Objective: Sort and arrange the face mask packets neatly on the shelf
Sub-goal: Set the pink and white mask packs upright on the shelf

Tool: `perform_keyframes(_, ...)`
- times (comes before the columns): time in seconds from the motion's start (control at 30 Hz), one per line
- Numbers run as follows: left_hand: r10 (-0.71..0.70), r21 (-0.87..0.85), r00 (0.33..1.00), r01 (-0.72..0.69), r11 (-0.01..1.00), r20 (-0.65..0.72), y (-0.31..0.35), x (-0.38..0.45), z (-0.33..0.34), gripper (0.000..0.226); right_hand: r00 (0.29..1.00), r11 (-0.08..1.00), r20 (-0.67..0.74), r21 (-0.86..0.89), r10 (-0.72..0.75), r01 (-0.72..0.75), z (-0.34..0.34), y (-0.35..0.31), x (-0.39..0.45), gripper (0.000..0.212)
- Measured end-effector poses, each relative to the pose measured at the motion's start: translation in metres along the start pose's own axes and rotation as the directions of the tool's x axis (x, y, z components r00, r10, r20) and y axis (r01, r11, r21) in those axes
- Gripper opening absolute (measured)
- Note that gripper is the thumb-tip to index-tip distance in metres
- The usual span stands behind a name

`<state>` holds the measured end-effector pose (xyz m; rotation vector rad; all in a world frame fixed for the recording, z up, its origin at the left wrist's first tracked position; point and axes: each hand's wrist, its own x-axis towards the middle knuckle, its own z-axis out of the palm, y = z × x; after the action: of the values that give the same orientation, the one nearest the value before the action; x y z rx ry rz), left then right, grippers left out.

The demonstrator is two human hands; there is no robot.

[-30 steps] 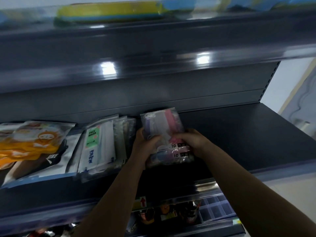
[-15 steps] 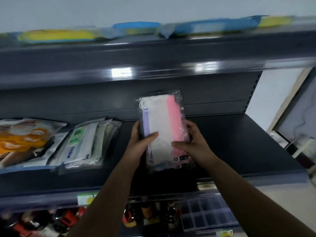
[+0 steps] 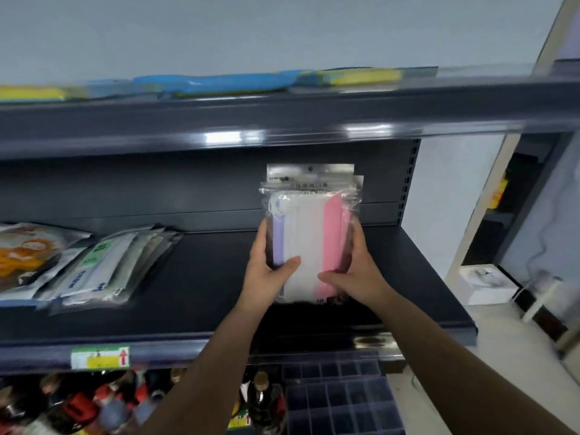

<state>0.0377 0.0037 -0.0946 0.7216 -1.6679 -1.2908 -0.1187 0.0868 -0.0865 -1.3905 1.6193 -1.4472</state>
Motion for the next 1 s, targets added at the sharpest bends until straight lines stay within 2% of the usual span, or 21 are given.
perform_keyframes(0.1, -0.063, 0.019, 0.998, 0.062, 0.998, 0.008, -0.004, -0.006, 0.007, 0.101, 0.999, 0.999, 0.01, -0.033, -0.034, 0.034, -0.007, 0.008, -0.007, 0.121)
perform_keyframes(0.2, -0.076, 0.008, 0.997, 0.076, 0.997, 0.018, 0.0, -0.007, 0.01, 0.105, 1.0, 1.0, -0.006, -0.003, -0.021, 0.021, -0.012, 0.008, -0.01, 0.12)
perform_keyframes(0.33, -0.05, -0.075, 0.998, 0.052, 0.996, 0.032, 0.013, -0.007, 0.012, 0.098, 0.999, 0.998, -0.026, 0.05, -0.022, 0.023, -0.017, 0.003, -0.011, 0.124)
perform_keyframes(0.47, -0.028, -0.115, 1.0, 0.026, 0.993, -0.014, 0.033, 0.002, 0.01, 0.106, 0.997, 0.995, -0.039, 0.077, -0.065, 0.068, -0.018, -0.01, -0.006, 0.124)
perform_keyframes(0.63, 0.034, -0.08, 0.999, -0.031, 0.996, 0.038, 0.046, 0.007, 0.012, 0.103, 0.99, 0.991, -0.077, 0.064, -0.114, 0.119, -0.018, -0.023, 0.0, 0.116)
perform_keyframes(0.87, 0.107, -0.086, 0.994, -0.108, 0.99, -0.011, 0.065, 0.014, 0.009, 0.095, 0.973, 0.98, -0.129, 0.037, -0.191, 0.197, -0.023, -0.041, 0.006, 0.113)
perform_keyframes(1.0, 0.12, -0.07, 0.993, -0.119, 0.99, 0.012, 0.063, 0.018, 0.005, 0.092, 0.977, 0.983, -0.111, -0.021, -0.182, 0.181, -0.024, -0.049, 0.011, 0.109)
